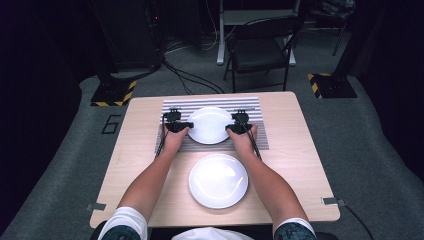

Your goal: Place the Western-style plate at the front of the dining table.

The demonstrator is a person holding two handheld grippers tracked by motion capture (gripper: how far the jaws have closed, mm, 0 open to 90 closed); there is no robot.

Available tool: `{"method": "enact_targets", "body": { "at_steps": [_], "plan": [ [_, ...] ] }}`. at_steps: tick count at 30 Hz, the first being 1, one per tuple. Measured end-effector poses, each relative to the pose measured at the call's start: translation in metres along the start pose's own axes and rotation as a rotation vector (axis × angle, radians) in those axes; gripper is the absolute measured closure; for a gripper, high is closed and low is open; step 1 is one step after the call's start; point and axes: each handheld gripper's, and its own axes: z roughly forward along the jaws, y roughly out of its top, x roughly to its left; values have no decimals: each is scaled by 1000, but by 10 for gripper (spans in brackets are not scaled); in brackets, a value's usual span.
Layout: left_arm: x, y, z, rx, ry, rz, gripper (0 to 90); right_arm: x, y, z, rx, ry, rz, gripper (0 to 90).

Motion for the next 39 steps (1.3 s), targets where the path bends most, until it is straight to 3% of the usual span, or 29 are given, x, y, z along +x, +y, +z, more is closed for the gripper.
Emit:
{"method": "enact_targets", "body": {
  "at_steps": [11,17,27,39],
  "plan": [
    [-1,2,-16,-26,-14,10,517,0,0,-13,-15,19,6,550],
    [-3,-1,-21,-30,-8,15,517,1,-2,-23,-27,41,-16,549],
    [1,-5,-26,-17,-7,23,517,-5,-2,-34,-49,42,-28,549],
    [2,-4,-45,-33,-11,27,517,-17,-4,-51,-68,59,-20,549]
  ]
}}
